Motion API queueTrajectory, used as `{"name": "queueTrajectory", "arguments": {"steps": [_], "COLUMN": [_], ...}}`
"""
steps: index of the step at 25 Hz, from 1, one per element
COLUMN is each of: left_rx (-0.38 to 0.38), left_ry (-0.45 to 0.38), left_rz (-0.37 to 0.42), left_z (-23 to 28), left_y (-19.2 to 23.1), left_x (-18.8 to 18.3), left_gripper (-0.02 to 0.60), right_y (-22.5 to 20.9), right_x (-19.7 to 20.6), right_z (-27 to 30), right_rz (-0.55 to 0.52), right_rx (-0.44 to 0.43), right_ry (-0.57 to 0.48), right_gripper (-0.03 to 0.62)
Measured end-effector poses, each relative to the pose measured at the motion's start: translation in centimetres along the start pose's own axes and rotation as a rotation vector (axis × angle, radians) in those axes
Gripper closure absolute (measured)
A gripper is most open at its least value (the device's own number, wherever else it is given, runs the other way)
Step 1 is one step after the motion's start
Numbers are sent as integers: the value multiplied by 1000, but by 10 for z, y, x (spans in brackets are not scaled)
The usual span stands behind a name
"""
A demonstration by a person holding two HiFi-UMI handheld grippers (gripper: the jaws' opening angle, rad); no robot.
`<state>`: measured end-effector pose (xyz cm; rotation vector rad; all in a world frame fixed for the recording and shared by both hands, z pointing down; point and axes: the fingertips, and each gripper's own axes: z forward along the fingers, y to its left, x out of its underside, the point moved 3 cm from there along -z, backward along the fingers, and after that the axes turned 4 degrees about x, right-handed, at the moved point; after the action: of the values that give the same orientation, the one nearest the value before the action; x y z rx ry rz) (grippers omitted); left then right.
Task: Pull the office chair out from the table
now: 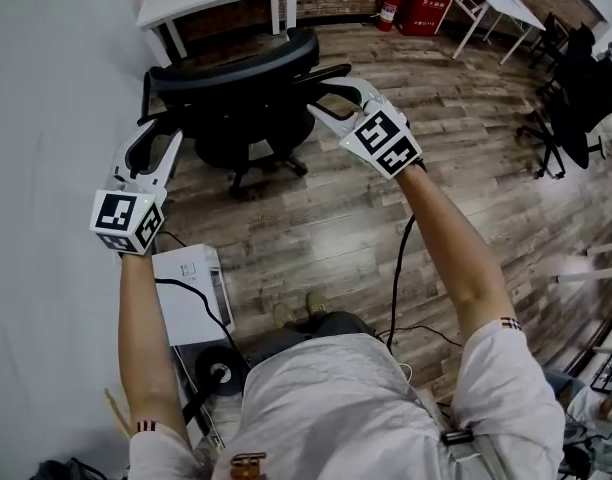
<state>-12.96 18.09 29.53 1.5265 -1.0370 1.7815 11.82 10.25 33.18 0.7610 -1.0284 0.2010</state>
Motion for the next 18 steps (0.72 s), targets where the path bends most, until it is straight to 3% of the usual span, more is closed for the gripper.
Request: {"name": "queueTrajectory", "arguments": {"steps": [7,15,18], "left_rx": [1,55,72], "left_ry": [-127,-151,-167], "left_rz": [-94,-137,-147], "left_z": [12,14,10], "left_y": [-73,-103,-105], "left_x": [-41,-52,-53], "left_gripper": [484,581,581], "right_y": [32,60,70], "right_x": [-40,-74,-85], "right_z": [-25,-42,-41], "right_rz": [146,321,339], "right_rx": [-64,-115,-127], "right_ry": [-249,-392,-422], "right_gripper": [588,592,592]}}
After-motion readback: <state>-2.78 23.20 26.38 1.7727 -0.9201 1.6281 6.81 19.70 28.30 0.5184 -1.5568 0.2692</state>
